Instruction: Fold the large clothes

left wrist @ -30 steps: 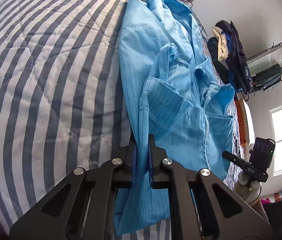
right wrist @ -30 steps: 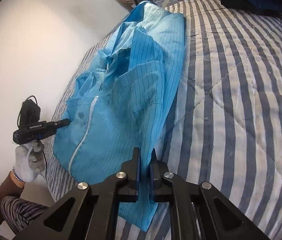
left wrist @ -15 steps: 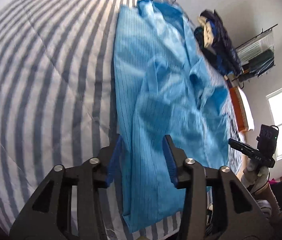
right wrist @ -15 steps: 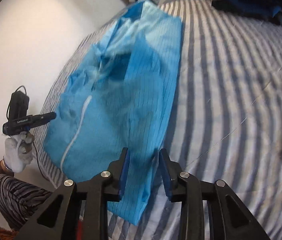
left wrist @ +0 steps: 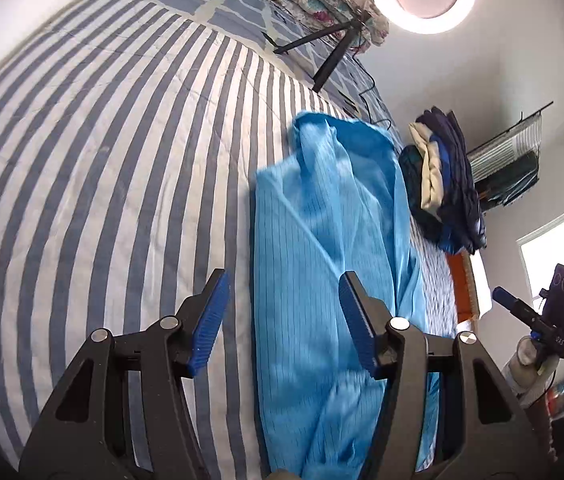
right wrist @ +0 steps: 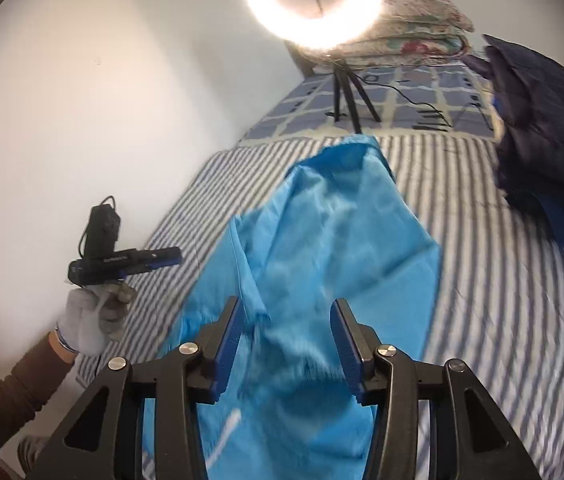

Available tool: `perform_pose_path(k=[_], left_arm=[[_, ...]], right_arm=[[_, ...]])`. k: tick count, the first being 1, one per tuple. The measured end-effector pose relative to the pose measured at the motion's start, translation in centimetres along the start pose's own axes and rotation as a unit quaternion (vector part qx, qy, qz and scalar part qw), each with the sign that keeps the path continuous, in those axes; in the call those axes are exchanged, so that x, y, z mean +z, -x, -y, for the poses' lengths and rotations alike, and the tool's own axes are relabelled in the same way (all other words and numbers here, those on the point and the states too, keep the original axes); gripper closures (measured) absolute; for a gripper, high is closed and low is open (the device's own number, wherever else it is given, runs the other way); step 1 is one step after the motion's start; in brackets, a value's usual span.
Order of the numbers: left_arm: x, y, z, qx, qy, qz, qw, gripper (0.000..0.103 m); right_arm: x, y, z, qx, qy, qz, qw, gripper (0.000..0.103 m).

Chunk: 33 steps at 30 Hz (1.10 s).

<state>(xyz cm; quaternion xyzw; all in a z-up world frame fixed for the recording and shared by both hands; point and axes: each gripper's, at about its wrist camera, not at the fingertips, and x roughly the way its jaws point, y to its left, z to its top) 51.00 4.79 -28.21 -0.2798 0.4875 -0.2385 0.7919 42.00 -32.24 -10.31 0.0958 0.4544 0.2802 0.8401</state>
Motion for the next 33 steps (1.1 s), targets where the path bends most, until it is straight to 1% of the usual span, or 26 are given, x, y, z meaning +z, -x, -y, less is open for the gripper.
perform_pose_path(k=[2,3,5,9,11,12,15,17,18,19,21,23,24,25,26,27,28,30,32,33], left_arm=[[1.6,-1.4,-0.7,-0.004,0.008,-0.001,1.0,0.045],[2.1,-1.7,-1.0,-0.006,0.01,-0.002,0.9999,0.045],[3.1,-2.8,-1.8,-0.017,0.017,-0.009,0.9997,0.045],[4.5,-4.7,-3.1,-0.036,0.036,-0.021,0.9985,0.045],[4.8,-5.2,-3.2,-0.04,0.034,-0.026,0.9983,0.045],[5.1,-5.5,-3.2,-0.043,0.03,-0.028,0.9982,0.045],[5.5,-6.3,-2.9,-0.043,0.016,-0.032,0.9984,0.045],[5.7,-6.6,-2.7,-0.047,0.018,-0.034,0.9982,0.045],[5.9,-6.7,-2.7,-0.049,0.019,-0.033,0.9981,0.045],[6.1,-6.7,-2.8,-0.052,0.02,-0.032,0.9979,0.047],[6.2,-6.7,-2.8,-0.053,0.02,-0.031,0.9979,0.053],[6.3,-6.9,-2.9,-0.055,0.018,-0.032,0.9978,0.07],[6.3,-7.1,-3.0,-0.055,0.017,-0.034,0.9978,0.074],[6.2,-7.3,-2.9,-0.055,0.014,-0.037,0.9977,0.081],[6.2,-7.5,-2.8,-0.054,0.009,-0.038,0.9978,0.09],[6.1,-7.6,-2.5,-0.047,0.001,-0.037,0.9982,0.092],[6.0,-7.6,-2.2,-0.035,-0.01,-0.031,0.9988,0.096],[5.8,-7.5,-1.7,-0.022,-0.021,-0.022,0.9993,0.099],[5.6,-7.4,-1.6,-0.01,-0.025,-0.012,0.9996,0.1],[5.5,-7.4,-1.6,-0.005,-0.025,-0.008,0.9996,0.1]], right_arm=[[2.3,-2.4,-0.4,0.012,-0.001,-0.007,1.0,0.053],[3.5,-4.1,-0.5,0.024,-0.003,-0.016,1.0,0.05],[5.2,-6.5,-0.7,0.035,-0.004,-0.027,0.999,0.049],[9.0,-12.1,-1.3,0.039,0.004,-0.044,0.998,0.048],[10.9,-15.0,-1.2,0.045,-0.007,-0.058,0.997,0.046],[11.7,-16.5,-1.1,0.042,-0.016,-0.061,0.997,0.046],[13.3,-20.5,-0.8,0.028,-0.031,-0.072,0.997,0.046],[13.9,-22.5,-1.0,0.019,-0.031,-0.083,0.996,0.046],[14.1,-23.6,-1.0,0.007,-0.03,-0.089,0.996,0.046],[14.1,-24.3,-1.0,0.002,-0.031,-0.093,0.995,0.046],[14.1,-25.7,-0.7,0.001,-0.04,-0.102,0.994,0.046],[14.0,-26.7,-0.3,0.003,-0.053,-0.106,0.993,0.052],[13.9,-27.2,0.0,0.001,-0.059,-0.108,0.992,0.058],[13.8,-27.4,0.1,0.0,-0.063,-0.109,0.992,0.066],[13.7,-27.7,0.3,-0.003,-0.066,-0.111,0.992,0.069],[13.6,-27.9,0.7,-0.009,-0.069,-0.11,0.992,0.077],[13.5,-27.9,0.9,-0.012,-0.073,-0.107,0.992,0.088],[13.3,-27.6,1.4,-0.012,-0.08,-0.094,0.992,0.102],[13.2,-26.6,1.5,-0.006,-0.075,-0.074,0.994,0.103],[13.2,-25.8,1.5,-0.006,-0.062,-0.058,0.996,0.103]])
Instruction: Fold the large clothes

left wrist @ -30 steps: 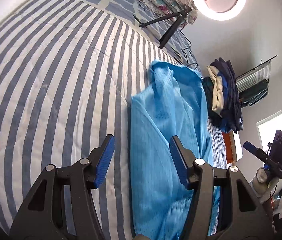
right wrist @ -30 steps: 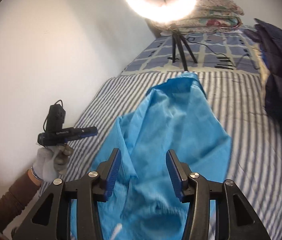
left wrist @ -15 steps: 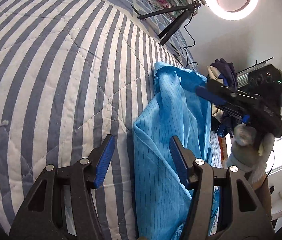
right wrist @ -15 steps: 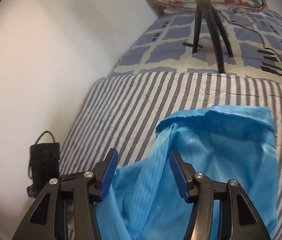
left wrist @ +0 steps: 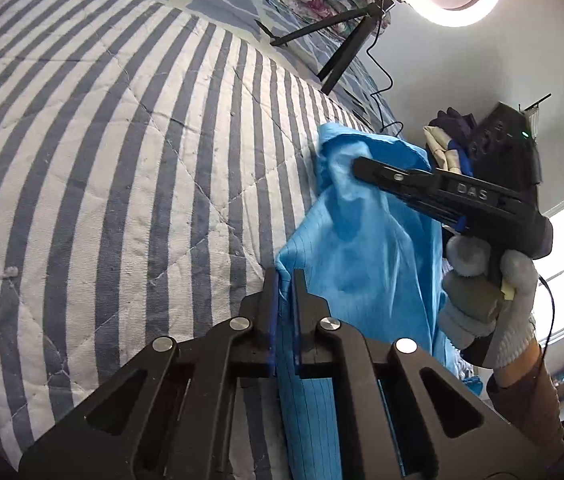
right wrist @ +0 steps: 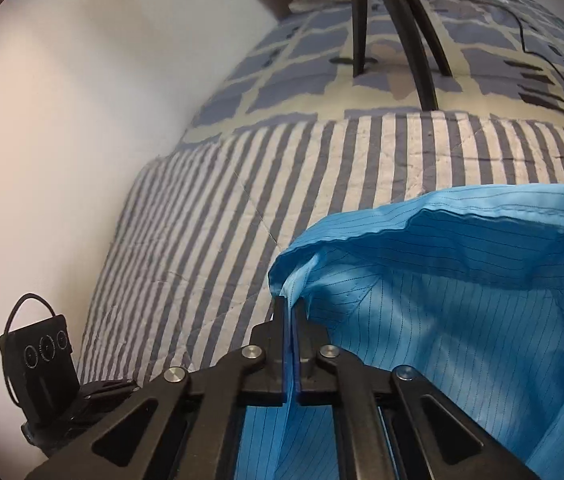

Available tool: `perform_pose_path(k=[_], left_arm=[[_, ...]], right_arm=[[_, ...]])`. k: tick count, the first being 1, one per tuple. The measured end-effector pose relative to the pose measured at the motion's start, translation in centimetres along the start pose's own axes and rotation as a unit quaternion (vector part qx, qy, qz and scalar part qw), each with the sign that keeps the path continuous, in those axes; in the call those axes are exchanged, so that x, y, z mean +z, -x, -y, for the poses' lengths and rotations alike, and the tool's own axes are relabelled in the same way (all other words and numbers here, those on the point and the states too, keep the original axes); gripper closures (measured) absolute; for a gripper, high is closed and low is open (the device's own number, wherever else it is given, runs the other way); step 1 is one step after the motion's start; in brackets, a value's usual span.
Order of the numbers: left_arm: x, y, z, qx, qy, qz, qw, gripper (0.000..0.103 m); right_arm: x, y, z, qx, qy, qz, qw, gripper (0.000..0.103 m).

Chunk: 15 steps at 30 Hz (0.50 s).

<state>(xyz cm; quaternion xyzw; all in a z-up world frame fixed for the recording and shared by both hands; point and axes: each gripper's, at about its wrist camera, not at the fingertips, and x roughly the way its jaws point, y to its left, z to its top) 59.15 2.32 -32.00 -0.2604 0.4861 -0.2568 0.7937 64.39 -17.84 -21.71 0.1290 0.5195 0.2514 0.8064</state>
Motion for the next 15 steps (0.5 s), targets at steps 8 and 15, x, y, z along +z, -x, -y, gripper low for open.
perform_pose_path(k=[8,15], left_arm=[[-0.7,-0.2,0.3,0.045,-0.011,0.02,0.9987,0.101],[-0.4,-0.3,0.8,0.042,-0.015,0.023,0.9988,0.101]], right_arm=[[-0.7,1.7,3.7,-0.003,-0.035,0.02,0.999,0.102],[0.6,6.7,2.6,0.023,0.034,0.058,0.997,0.068]])
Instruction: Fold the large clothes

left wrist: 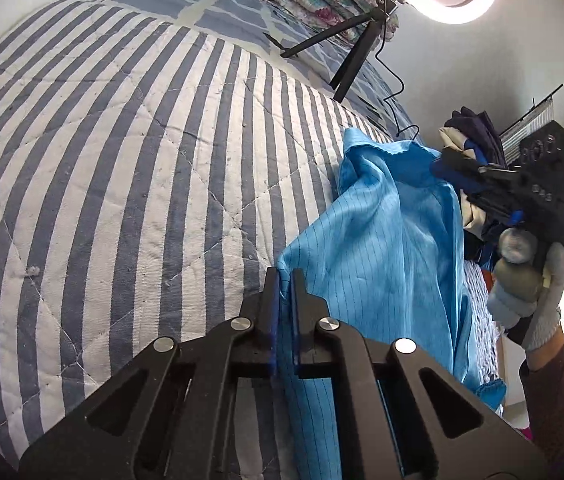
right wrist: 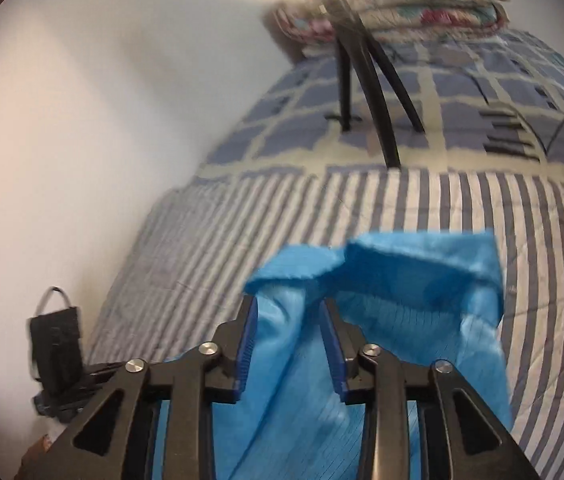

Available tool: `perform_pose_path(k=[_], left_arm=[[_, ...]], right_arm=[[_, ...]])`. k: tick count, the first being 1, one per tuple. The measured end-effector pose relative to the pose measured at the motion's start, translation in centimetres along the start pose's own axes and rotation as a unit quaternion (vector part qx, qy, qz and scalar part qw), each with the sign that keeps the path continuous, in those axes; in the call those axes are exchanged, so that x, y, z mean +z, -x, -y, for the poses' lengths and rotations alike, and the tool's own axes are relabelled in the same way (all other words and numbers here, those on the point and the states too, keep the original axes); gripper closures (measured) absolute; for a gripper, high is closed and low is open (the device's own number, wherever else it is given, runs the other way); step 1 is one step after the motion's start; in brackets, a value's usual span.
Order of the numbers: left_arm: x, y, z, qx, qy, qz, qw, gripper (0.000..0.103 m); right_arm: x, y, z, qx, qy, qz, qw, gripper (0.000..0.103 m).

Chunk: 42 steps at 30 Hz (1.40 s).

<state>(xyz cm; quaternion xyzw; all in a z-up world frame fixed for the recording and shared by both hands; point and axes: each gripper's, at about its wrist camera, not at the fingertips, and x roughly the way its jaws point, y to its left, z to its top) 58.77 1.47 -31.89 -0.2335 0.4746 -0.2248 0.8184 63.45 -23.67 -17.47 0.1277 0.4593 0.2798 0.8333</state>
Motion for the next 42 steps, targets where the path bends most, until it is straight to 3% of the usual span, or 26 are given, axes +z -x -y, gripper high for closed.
perform_pose_path(k=[2,3,4,5,7,11,16,18,20,22,24,26,28,31,33,35,37,39,42], left_arm=[[0.3,0.4,0.0,0.006,0.002,0.008,0.9999,0.1],[0.4,0.9,0.0,0.005,-0.001,0.017,0.9998,0.099],[0.7,1.3,0.1,0.003,-0.004,0.02,0.9998,0.09],[1.0,1.6,0.2,-0.005,-0.007,0.021,0.9997,0.077],[2.0,2.0,0.9,-0.024,-0.013,0.022,0.9994,0.065],[3.6,0.4,3.1,-0.045,-0.035,-0.017,0.9983,0.048],[5.2,-3.9,4.7,-0.066,-0.019,-0.075,0.9948,0.048],[5.9,-5.4,5.1,-0.057,-0.022,-0.085,0.9945,0.048],[6.3,-6.7,5.4,-0.051,-0.02,-0.092,0.9942,0.048],[6.6,-7.8,5.6,-0.043,-0.016,-0.091,0.9948,0.048],[6.9,-8.4,5.9,-0.027,-0.019,-0.083,0.996,0.057],[7.1,-8.9,6.3,-0.002,-0.03,-0.076,0.9967,0.088],[7.0,-8.6,6.7,-0.002,-0.033,-0.069,0.9971,0.097],[6.9,-6.9,7.3,-0.006,-0.061,-0.038,0.9974,0.097],[7.2,-5.8,7.1,0.008,-0.061,-0.022,0.9979,0.09],[7.7,-5.1,6.0,-0.005,-0.036,-0.018,0.9992,0.043],[8.0,-4.6,4.6,-0.025,-0.009,-0.015,0.9995,0.04],[8.1,-5.3,3.6,-0.046,0.009,-0.038,0.9982,0.04],[7.6,-6.7,3.8,-0.017,-0.011,-0.056,0.9982,0.04]], right_arm=[[0.4,1.0,0.1,-0.018,0.013,0.004,1.0,0.063],[0.3,1.5,0.4,-0.032,0.02,0.002,0.999,0.052],[0.2,1.9,0.9,-0.047,0.025,-0.001,0.999,0.043],[0.1,2.3,1.4,-0.061,0.03,-0.003,0.998,0.042],[-0.4,3.1,3.3,-0.076,0.027,-0.009,0.997,0.042],[-1.6,4.1,7.9,-0.071,-0.018,-0.015,0.997,0.042],[-3.8,3.6,10.5,-0.011,-0.048,-0.036,0.998,0.042],[-4.4,2.6,10.4,-0.01,-0.043,-0.05,0.998,0.042],[-4.8,1.2,10.5,-0.019,-0.038,-0.066,0.997,0.049],[-5.1,-0.1,10.6,-0.022,-0.041,-0.08,0.996,0.063],[-5.2,-0.9,10.4,-0.034,-0.034,-0.076,0.996,0.068],[-5.0,-1.0,9.9,-0.044,-0.024,-0.075,0.996,0.08],[-4.9,-0.9,9.3,-0.05,-0.012,-0.075,0.996,0.096],[-4.6,0.4,8.3,-0.056,0.008,-0.059,0.997,0.1],[-4.3,1.2,8.1,-0.049,0.005,-0.051,0.997,0.101],[-4.1,1.9,7.8,-0.054,0.013,-0.046,0.997,0.101],[-4.1,2.2,7.7,-0.057,0.015,-0.045,0.997,0.101],[-4.1,2.1,7.8,-0.06,0.013,-0.046,0.997,0.101],[-4.2,1.3,8.2,-0.065,0.011,-0.053,0.996,0.101]])
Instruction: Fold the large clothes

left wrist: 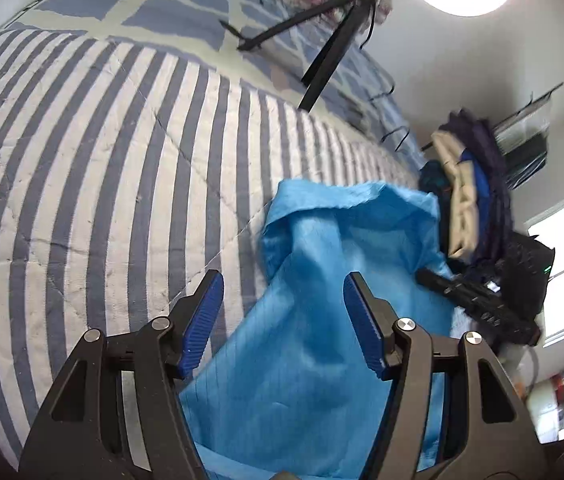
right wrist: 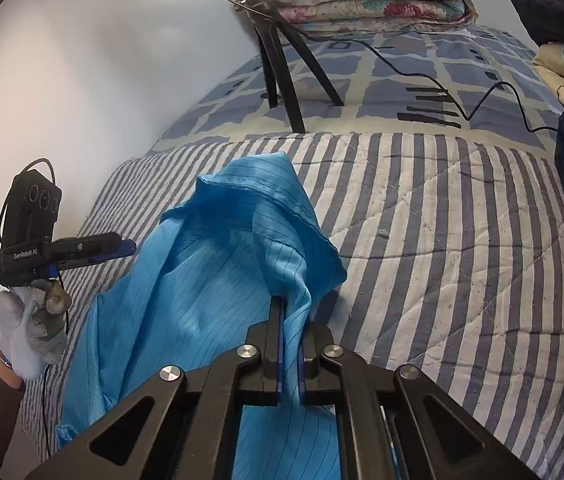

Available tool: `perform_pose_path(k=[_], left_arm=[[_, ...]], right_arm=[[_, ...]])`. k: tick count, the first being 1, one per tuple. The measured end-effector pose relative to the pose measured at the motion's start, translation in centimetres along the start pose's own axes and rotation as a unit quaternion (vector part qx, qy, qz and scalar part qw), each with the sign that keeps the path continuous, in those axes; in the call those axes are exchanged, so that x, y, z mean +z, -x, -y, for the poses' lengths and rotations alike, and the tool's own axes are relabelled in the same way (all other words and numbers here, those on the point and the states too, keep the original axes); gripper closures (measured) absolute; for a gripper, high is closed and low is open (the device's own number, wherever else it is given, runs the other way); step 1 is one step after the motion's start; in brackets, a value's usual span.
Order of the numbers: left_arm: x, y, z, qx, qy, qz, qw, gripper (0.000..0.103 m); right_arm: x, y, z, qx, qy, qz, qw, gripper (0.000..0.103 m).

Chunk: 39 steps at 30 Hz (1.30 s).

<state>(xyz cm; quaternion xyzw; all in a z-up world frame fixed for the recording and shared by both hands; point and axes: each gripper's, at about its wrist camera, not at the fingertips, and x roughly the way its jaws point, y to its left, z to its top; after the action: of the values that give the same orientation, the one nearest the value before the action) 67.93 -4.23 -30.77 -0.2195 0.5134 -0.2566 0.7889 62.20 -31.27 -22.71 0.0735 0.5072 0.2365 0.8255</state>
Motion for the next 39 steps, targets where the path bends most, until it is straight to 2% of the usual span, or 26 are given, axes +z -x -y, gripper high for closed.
perform_pose_path(k=[2,3,4,5,8,14,19,24,30,32,34,39], left_arm=[[-0.4,-1.7,1.0,0.023,-0.024,-0.018,0.9993,0.047],[-0.5,-2.1,1.7,0.039,-0.04,-0.014,0.9984,0.049],[-0.5,-2.4,2.3,0.051,-0.054,-0.01,0.9972,0.062],[-0.5,-2.9,2.7,0.052,-0.06,-0.02,0.9966,0.09],[-1.0,-2.8,3.4,0.068,-0.075,-0.013,0.9948,0.1],[-2.2,1.3,4.0,0.035,-0.057,0.023,0.9975,0.102],[-4.0,5.5,6.2,0.021,-0.069,0.041,0.9965,0.102],[-7.3,10.8,8.5,0.015,-0.072,0.062,0.9954,0.102],[-13.4,16.5,12.5,0.017,-0.099,0.072,0.9923,0.102],[-15.8,18.0,13.6,0.015,-0.105,0.074,0.9916,0.102],[-18.8,19.7,14.6,0.006,-0.107,0.075,0.9914,0.102],[-26.5,21.6,15.7,0.01,-0.119,0.059,0.9911,0.102]], right_arm=[[-0.1,-0.7,0.1,-0.002,-0.005,-0.008,1.0,0.101],[-0.2,-0.8,0.2,-0.004,-0.008,-0.01,1.0,0.101],[-0.1,-1.2,0.3,-0.005,-0.012,-0.013,1.0,0.101],[-0.2,-1.6,0.3,-0.006,-0.015,-0.016,1.0,0.101],[-0.2,-1.6,-0.2,-0.009,-0.003,-0.013,1.0,0.101],[-0.2,2.1,-1.0,0.004,-0.001,0.026,1.0,0.102],[-1.3,6.4,-3.2,0.019,0.016,0.044,0.999,0.103],[-3.4,11.4,-6.1,0.037,0.026,0.064,0.997,0.103],[-8.8,17.4,-9.5,0.055,0.042,0.07,0.995,0.103],[-11.6,19.4,-10.8,0.056,0.048,0.067,0.995,0.103],[-14.2,20.8,-11.8,0.052,0.057,0.061,0.995,0.103],[-21.4,23.6,-13.8,0.056,0.062,0.044,0.995,0.103]])
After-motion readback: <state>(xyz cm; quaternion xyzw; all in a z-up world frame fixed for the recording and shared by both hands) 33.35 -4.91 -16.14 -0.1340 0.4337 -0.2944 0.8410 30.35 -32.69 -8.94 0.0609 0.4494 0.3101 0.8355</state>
